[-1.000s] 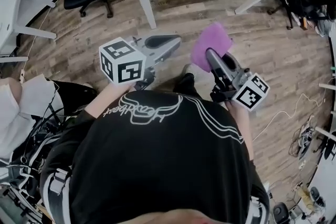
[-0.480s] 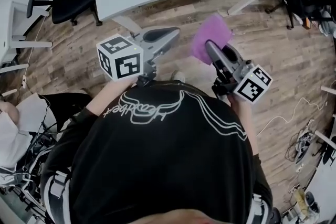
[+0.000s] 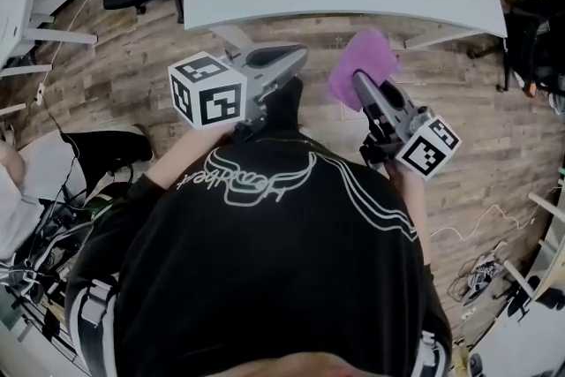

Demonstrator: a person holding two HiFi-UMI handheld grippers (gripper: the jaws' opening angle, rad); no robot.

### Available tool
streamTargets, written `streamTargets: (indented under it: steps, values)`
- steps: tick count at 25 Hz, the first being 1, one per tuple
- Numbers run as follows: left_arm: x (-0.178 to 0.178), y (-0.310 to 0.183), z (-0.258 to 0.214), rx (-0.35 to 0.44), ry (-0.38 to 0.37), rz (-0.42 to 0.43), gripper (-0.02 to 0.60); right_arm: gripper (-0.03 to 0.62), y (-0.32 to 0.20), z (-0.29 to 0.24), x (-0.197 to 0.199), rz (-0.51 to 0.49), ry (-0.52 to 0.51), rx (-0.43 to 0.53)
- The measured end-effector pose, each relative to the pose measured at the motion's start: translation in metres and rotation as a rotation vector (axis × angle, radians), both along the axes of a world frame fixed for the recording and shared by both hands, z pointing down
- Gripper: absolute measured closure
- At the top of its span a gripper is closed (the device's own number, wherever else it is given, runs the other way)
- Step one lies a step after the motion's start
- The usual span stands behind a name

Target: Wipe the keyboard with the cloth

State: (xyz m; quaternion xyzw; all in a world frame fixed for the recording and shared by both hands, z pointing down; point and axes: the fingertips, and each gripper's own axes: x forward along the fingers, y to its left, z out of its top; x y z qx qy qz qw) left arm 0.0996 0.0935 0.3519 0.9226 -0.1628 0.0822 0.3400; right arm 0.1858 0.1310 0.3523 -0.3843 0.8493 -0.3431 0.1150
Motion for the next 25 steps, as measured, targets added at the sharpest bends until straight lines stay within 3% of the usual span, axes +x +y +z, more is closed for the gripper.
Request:
streamTargets:
  steps: [10, 15, 19, 25]
  values:
    - [-0.013, -0.126, 0.026, -0.073, 0.002, -0.035, 0.577, 0.530, -0.129, 0.024, -0.027, -0.058, 0.009, -0.105]
    - [-0.020, -0.170, 0.029, -0.067, -0.016, -0.042, 0.577, 0.530, -0.177, 0.026, -0.041, -0.110, 0.032, -0.125]
    - [-0.048, -0.216, 0.036, -0.087, -0.014, -0.087, 0.577, 0.530, -0.228, 0.032, -0.067, -0.164, 0.066, -0.148]
    - [-0.069, -0.246, 0.041, -0.050, -0.028, -0.104, 0.577, 0.530, -0.276, 0.031, -0.085, -0.222, 0.061, -0.143]
